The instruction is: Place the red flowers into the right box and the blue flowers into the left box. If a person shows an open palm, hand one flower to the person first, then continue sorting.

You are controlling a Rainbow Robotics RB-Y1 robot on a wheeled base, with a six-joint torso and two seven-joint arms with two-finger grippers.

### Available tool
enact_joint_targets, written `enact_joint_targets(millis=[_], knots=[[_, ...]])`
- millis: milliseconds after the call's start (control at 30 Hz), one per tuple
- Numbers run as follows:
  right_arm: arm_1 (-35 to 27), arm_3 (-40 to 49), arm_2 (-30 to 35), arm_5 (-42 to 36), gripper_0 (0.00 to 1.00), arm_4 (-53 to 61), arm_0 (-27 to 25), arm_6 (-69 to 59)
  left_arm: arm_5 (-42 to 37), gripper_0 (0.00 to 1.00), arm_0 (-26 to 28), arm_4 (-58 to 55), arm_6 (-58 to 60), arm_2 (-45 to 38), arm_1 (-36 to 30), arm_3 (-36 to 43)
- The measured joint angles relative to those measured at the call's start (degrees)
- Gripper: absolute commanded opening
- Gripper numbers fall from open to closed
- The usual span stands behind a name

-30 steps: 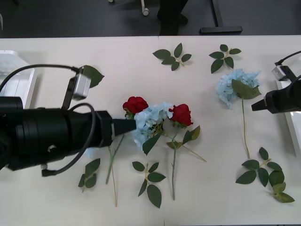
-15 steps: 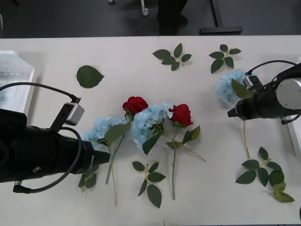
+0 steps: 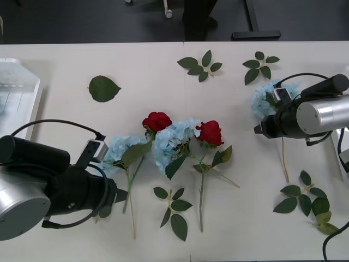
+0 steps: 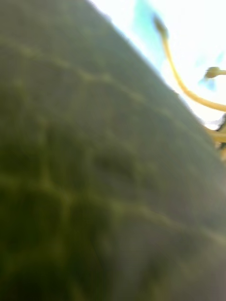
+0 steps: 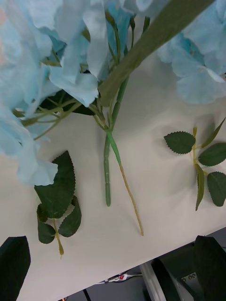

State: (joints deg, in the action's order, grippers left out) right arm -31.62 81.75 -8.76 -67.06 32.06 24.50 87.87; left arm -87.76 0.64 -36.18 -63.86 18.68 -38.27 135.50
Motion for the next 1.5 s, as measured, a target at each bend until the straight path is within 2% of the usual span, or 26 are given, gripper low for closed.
enact_joint_targets(millis=[100,167,233,267,300,333,667,900,967,1000,1033,1067,1100,1233,1367,1500], knots=[[0.39,-0.59,0.01,0.22,0.86,-0.69,0.00,-0.03,0.06,1.00,-0.42,2.97,0.09,2.48,1.41,-1.29],[0.51,-0.76,0.01,0.43,0.65,-1.27,0.00,-0.11,0.07,1.00,-1.15,5.27,0.19,4.24,2.65,-2.44],[0.54,-0.95,0.01,0.47,0.36,-1.86,0.00,-0.25,0.07,1.00,-2.27,8.08,0.27,6.20,4.04,-4.08],[0.54,-1.02,0.01,0.48,0.26,-2.09,0.00,-0.26,0.07,1.00,-2.96,9.49,0.37,7.25,4.75,-5.14],[0.54,-1.08,0.01,0.49,0.10,-2.22,0.00,-0.26,0.08,1.00,-3.69,10.52,0.56,8.26,5.42,-6.19],[0.54,-1.12,0.01,0.53,0.00,-2.25,0.01,-0.26,0.09,1.00,-4.36,11.28,0.76,9.10,5.99,-7.26],[0.54,-1.30,0.07,0.71,0.00,-2.33,0.01,-0.29,1.09,1.00,-10.36,13.63,2.49,12.57,10.44,-18.57],[-0.13,-1.31,0.14,0.61,0.00,0.58,0.02,-0.29,4.84,1.00,-12.83,14.88,2.49,14.70,11.24,-24.26],[-1.24,-1.24,0.25,0.10,0.00,3.53,0.02,-0.29,5.58,0.71,-13.34,15.45,2.49,15.11,11.48,-25.89],[-1.91,-1.10,0.38,-0.34,0.00,5.31,0.02,-0.29,5.84,0.44,-13.61,15.68,2.49,15.28,11.59,-26.68],[-2.62,-0.87,0.54,-0.70,0.00,6.90,0.02,-0.29,5.98,0.31,-13.82,15.87,2.49,15.41,11.71,-27.32],[-3.43,-0.55,0.73,-0.96,0.00,8.57,0.02,-0.29,6.08,0.07,-13.99,16.00,2.49,15.49,11.87,-27.78],[-4.31,-0.11,0.92,-1.14,0.00,10.40,0.02,-0.29,6.10,0.00,-14.11,16.10,2.49,15.51,12.02,-28.12],[-9.12,1.80,1.34,-1.14,0.00,20.81,0.02,-0.29,6.12,0.00,-14.18,16.47,2.49,15.51,12.42,-28.36],[-15.12,2.25,1.38,1.20,0.00,38.88,0.02,0.44,6.12,0.00,-14.19,16.79,2.51,15.51,12.45,-28.39],[-18.86,2.41,1.38,3.02,0.00,50.51,0.02,8.45,6.13,0.00,-14.34,17.22,2.54,15.52,12.47,-28.39]])
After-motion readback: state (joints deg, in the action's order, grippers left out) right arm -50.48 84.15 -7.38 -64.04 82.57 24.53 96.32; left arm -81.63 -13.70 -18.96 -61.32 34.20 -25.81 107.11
